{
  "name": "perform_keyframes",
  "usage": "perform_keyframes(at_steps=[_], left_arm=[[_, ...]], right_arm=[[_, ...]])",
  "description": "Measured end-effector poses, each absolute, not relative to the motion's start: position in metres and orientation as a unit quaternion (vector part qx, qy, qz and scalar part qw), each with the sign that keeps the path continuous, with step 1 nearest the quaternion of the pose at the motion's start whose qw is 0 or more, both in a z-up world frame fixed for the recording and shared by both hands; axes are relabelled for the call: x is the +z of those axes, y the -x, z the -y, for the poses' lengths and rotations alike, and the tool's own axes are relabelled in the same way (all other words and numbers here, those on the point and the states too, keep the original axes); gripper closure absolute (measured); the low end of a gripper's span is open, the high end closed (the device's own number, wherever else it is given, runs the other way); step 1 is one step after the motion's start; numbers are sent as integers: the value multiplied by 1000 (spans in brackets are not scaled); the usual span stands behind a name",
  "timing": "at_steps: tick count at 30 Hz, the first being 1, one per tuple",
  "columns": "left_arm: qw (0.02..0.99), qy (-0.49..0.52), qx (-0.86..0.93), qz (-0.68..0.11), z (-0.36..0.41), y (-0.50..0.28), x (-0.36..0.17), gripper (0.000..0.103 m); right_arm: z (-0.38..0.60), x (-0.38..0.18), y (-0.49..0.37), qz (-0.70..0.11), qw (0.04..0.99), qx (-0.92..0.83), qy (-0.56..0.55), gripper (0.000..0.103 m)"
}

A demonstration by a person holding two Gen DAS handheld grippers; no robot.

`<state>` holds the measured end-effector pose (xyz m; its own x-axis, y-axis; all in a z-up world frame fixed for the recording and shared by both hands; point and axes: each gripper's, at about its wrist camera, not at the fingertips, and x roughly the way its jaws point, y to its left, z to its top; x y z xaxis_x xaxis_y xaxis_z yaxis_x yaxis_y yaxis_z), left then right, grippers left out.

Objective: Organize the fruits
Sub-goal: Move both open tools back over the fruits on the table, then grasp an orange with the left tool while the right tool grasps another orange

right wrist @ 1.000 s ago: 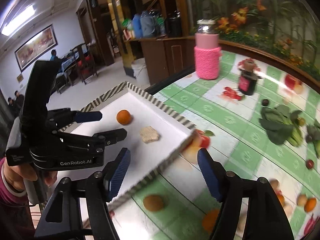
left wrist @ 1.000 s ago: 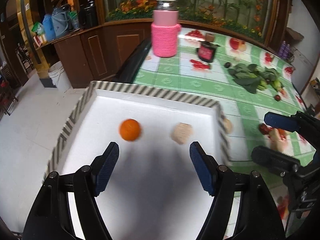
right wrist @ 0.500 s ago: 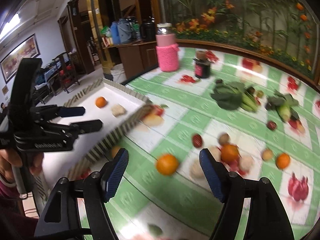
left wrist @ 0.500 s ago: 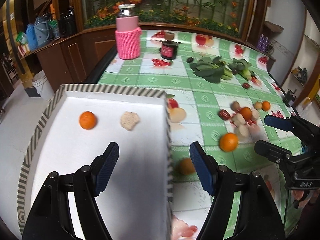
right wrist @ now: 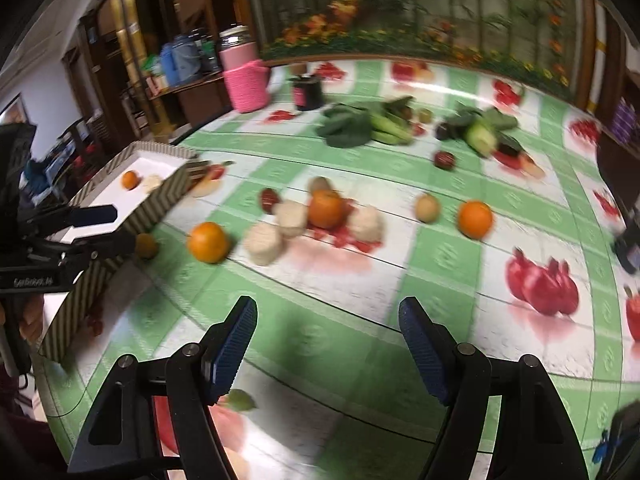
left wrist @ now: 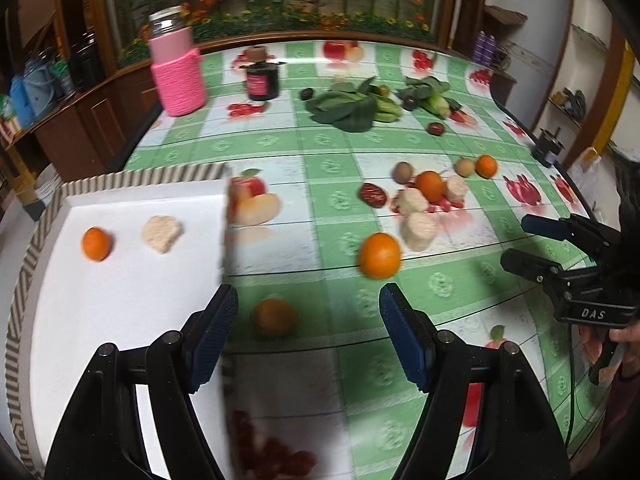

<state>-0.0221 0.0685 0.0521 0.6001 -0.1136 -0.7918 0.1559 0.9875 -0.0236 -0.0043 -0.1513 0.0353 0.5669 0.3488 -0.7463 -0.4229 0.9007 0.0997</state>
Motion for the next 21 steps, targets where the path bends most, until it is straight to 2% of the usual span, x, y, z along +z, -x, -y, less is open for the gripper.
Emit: perform_keyframes(at_steps=[9,21], left_arm=[[880,-50,-98,-462,-32,0,36,30],[873,-57,-94,-475,-22,-19,24,30]], right_arm=[[187,40,-9,-409,892,186,44,27],[227,44,-48,-408,900,144,45,27]])
